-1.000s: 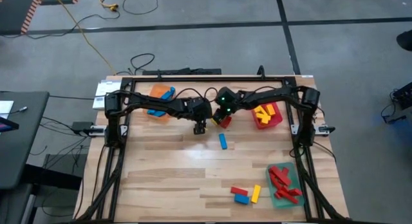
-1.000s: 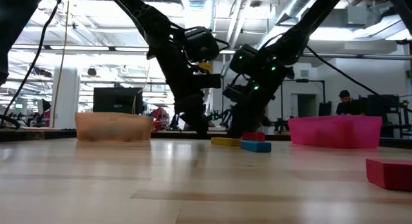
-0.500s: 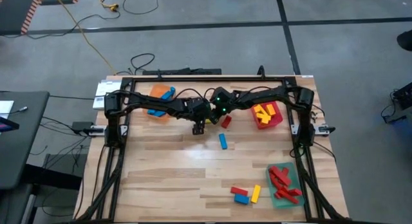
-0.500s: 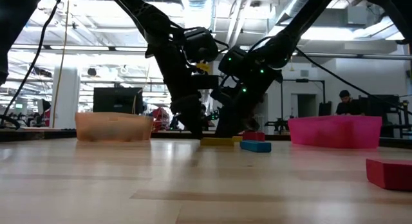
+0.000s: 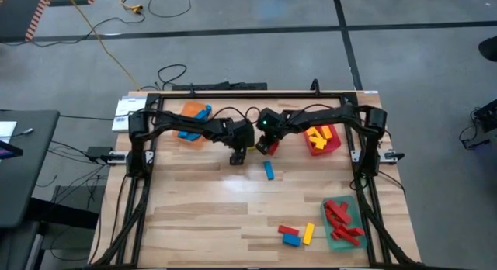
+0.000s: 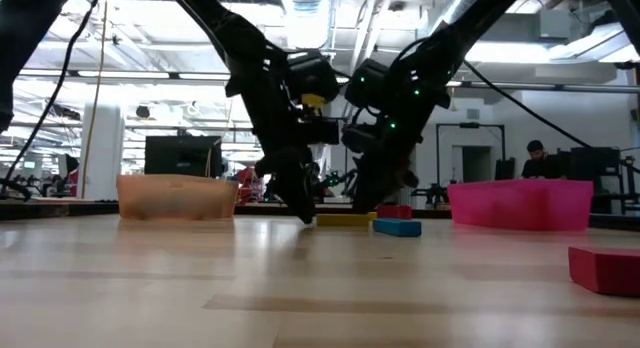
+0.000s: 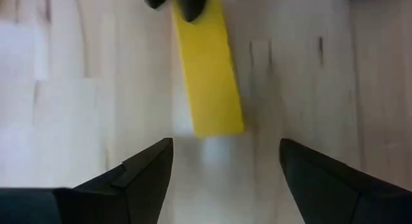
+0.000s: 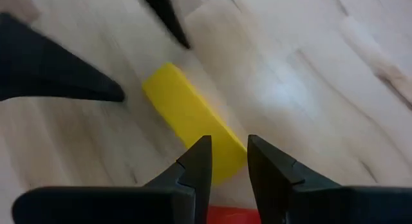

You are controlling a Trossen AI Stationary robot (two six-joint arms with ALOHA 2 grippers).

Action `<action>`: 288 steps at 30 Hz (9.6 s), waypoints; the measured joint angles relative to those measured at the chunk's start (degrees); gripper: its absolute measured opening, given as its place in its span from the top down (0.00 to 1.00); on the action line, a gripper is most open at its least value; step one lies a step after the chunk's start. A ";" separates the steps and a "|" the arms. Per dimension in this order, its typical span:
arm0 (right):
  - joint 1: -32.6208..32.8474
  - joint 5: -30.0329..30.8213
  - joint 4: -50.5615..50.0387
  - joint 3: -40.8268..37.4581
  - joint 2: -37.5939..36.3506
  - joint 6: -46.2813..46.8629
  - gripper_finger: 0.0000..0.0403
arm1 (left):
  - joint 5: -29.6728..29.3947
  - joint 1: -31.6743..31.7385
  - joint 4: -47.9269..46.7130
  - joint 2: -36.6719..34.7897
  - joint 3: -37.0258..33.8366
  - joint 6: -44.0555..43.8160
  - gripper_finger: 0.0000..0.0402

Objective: Sort blocks
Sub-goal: Put the yellow rectangle block into the red bin

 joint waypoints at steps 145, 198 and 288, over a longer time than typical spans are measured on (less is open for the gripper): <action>32.55 28.89 -17.05 -0.02 -22.48 -8.20 0.71 | 28.59 3.99 -10.24 -13.04 0.15 2.86 0.75; 37.94 34.90 22.51 0.00 -16.51 -46.34 0.60 | 55.35 -0.06 -11.87 -23.90 0.26 2.48 0.75; -0.88 20.16 -52.94 -0.02 -26.94 9.58 0.85 | 27.00 -21.16 39.71 -0.47 -9.70 3.31 0.55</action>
